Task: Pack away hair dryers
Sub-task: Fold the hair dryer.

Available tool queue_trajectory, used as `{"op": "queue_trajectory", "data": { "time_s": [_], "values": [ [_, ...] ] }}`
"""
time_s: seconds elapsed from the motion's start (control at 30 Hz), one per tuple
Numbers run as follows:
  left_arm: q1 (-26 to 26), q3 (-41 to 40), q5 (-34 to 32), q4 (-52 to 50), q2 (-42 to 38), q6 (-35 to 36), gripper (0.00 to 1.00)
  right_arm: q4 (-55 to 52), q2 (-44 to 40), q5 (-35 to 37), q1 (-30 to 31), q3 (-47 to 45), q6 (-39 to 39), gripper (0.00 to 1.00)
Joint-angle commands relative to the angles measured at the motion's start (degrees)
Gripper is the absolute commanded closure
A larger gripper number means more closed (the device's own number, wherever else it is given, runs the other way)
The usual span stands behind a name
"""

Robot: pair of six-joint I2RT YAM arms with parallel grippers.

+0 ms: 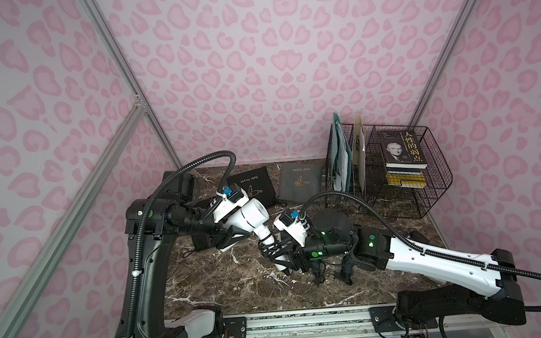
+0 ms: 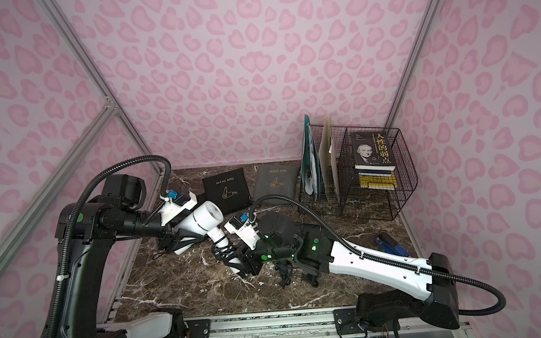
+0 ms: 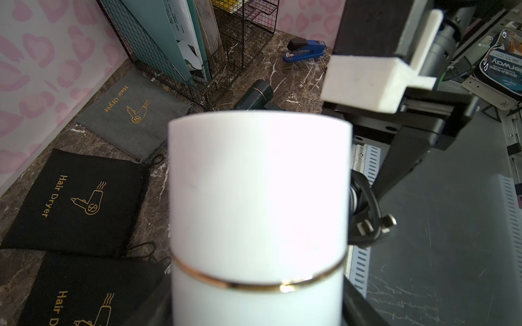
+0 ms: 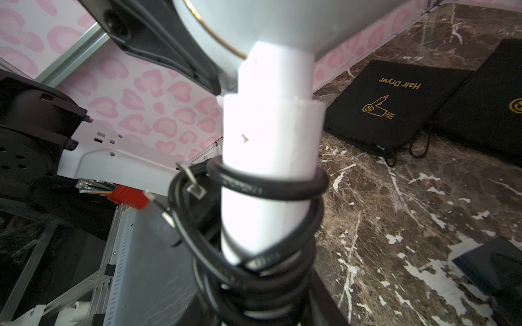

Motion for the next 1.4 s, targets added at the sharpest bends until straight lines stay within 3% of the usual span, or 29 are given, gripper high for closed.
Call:
{"op": "queue_trajectory", "data": {
  "time_s": [0.0, 0.27, 0.77, 0.93, 1.37],
  "values": [
    [-0.3, -2.4, 10.3, 0.8, -2.0, -9.4, 0.98, 12.8, 0.0, 0.7, -0.1, -1.3, 1.8, 0.82],
    [-0.2, -7.6, 11.4, 6.5, -5.7, -16.5, 0.98, 25.2, -0.6, -3.9, 0.0, -4.3, 5.6, 1.00],
    [-1.1, -17.3, 9.7, 21.4, -9.1, -32.2, 0.99, 42.9, -1.2, 2.5, 3.4, -7.0, 8.8, 1.00],
    [-3.1, -20.2, 6.3, 25.2, -10.3, -34.8, 0.98, 52.3, -2.5, 6.0, 3.4, -10.3, 10.5, 1.00],
    [-7.2, -23.0, 1.6, 31.4, -9.8, -42.7, 0.98, 62.4, -2.1, 8.6, 3.4, -10.5, 11.6, 1.00]
  ]
}}
